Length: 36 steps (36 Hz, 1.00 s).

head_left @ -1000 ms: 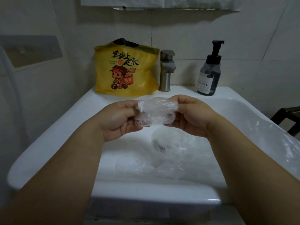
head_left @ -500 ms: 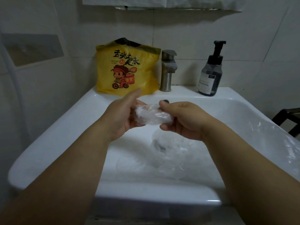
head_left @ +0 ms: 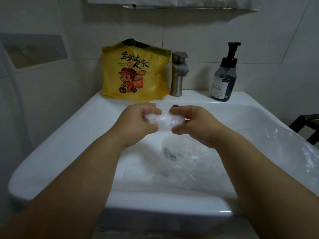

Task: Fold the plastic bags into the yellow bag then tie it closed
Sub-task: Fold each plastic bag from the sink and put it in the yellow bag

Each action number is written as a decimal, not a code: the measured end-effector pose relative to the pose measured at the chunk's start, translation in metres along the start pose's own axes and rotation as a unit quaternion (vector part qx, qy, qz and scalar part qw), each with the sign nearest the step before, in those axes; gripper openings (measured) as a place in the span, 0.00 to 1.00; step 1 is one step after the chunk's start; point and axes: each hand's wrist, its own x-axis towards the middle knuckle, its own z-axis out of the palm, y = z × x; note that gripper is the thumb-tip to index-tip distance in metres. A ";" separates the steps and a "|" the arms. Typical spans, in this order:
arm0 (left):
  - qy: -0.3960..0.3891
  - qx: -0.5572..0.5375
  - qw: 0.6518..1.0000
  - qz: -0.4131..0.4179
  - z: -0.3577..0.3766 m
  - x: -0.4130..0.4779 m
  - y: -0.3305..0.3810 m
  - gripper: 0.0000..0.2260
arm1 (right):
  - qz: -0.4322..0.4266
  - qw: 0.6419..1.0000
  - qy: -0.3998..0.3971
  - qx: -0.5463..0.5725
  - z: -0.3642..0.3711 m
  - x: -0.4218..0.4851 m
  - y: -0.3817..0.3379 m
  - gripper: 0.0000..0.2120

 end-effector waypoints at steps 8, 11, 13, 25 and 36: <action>0.039 0.148 0.986 0.072 -0.001 0.002 -0.007 0.08 | -0.049 0.992 0.029 -0.115 -0.001 0.001 0.003 0.14; 0.019 0.128 0.990 0.062 -0.004 0.000 -0.006 0.04 | -0.056 0.987 0.029 -0.151 -0.004 0.000 0.004 0.06; 0.009 0.071 0.996 0.044 -0.006 0.001 -0.004 0.03 | -0.047 0.990 0.031 -0.133 -0.007 0.000 0.002 0.04; 0.035 -0.192 0.980 -0.041 -0.009 0.006 0.004 0.01 | 0.023 0.990 -0.038 0.133 -0.013 -0.004 -0.006 0.09; -0.116 -0.283 0.944 -0.125 0.027 0.000 0.018 0.29 | 0.011 0.957 -0.072 0.279 0.024 -0.005 -0.015 0.10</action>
